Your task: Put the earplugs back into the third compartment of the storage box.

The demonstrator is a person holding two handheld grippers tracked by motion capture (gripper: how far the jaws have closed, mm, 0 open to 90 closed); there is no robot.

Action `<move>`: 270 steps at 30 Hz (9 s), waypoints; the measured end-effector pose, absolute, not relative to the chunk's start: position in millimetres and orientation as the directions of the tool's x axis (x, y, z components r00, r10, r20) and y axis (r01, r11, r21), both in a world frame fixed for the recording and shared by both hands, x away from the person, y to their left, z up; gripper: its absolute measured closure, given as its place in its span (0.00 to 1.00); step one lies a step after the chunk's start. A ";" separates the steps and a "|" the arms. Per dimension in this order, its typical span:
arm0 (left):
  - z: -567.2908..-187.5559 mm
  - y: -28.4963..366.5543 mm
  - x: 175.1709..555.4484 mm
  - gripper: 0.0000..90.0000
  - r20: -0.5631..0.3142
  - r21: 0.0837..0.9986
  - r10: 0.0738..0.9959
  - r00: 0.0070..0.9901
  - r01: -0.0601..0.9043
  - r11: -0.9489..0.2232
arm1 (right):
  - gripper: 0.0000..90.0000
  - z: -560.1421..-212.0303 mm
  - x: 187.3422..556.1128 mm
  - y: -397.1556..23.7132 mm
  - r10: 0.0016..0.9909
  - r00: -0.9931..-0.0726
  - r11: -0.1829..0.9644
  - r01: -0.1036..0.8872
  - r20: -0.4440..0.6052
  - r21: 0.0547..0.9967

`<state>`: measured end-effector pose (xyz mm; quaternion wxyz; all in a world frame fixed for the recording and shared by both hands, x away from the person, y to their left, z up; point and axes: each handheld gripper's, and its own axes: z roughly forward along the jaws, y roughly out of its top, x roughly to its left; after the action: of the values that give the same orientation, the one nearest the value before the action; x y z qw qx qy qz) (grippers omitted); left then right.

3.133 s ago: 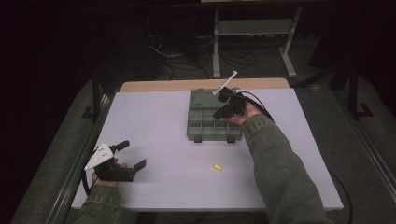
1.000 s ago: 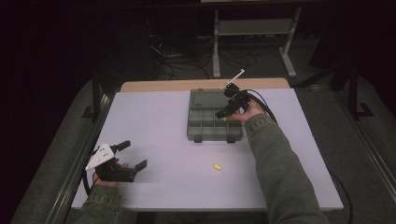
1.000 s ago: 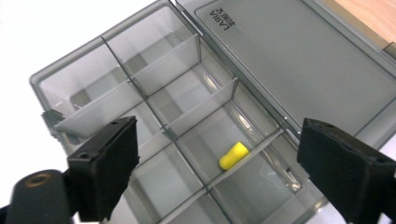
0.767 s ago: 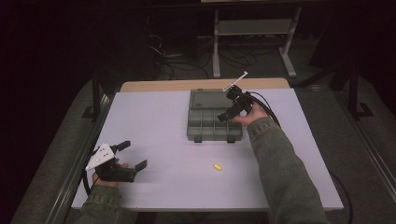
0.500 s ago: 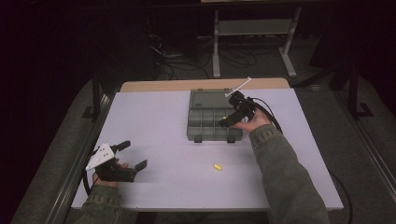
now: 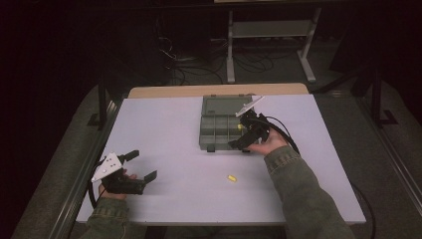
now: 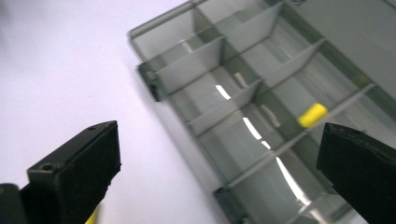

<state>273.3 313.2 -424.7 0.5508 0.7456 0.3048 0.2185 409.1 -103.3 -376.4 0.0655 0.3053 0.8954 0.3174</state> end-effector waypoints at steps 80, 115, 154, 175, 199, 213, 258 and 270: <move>-425.2 312.1 274.0 0.00 -0.003 0.952 0.689 0.725 0.212 -0.219 | 0.87 -425.9 324.7 -73.5 0.391 -0.919 0.809 0.370 0.052 0.457; -425.1 311.9 273.2 0.00 -0.001 0.952 0.691 0.723 0.213 -0.222 | 0.87 -376.4 344.1 -79.3 0.385 -0.921 0.765 0.352 0.054 0.539; -425.5 312.6 273.7 0.00 -0.014 0.953 0.691 0.723 0.218 -0.208 | 0.89 -347.5 422.3 -90.9 0.479 -0.878 0.722 0.406 0.018 0.560; -425.1 312.5 273.8 0.00 -0.014 0.955 0.689 0.724 0.214 -0.205 | 0.89 -380.0 466.6 -95.3 0.578 -0.816 0.679 0.463 -0.026 0.569; -425.1 311.7 274.3 0.00 -0.015 0.956 0.685 0.729 0.212 -0.204 | 0.54 -390.8 484.3 -91.6 0.646 -0.763 0.635 0.527 -0.015 0.564; -425.3 311.4 274.3 0.00 -0.013 0.955 0.684 0.729 0.213 -0.208 | 0.13 -373.2 472.6 -111.4 0.675 -0.737 0.568 0.543 0.027 0.618; -424.7 310.5 273.9 0.00 -0.011 0.954 0.685 0.729 0.212 -0.210 | 0.06 -369.6 373.6 -172.8 0.681 -0.732 0.455 0.460 0.035 0.762; -424.7 309.9 274.0 0.00 -0.008 0.954 0.683 0.731 0.211 -0.215 | 0.03 -389.6 338.7 -196.2 0.705 -0.704 0.382 0.476 0.084 0.792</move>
<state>274.0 309.9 -424.7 0.5512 0.7493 0.2980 0.2141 338.7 -196.2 -389.6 0.1349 0.3601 0.8202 0.4236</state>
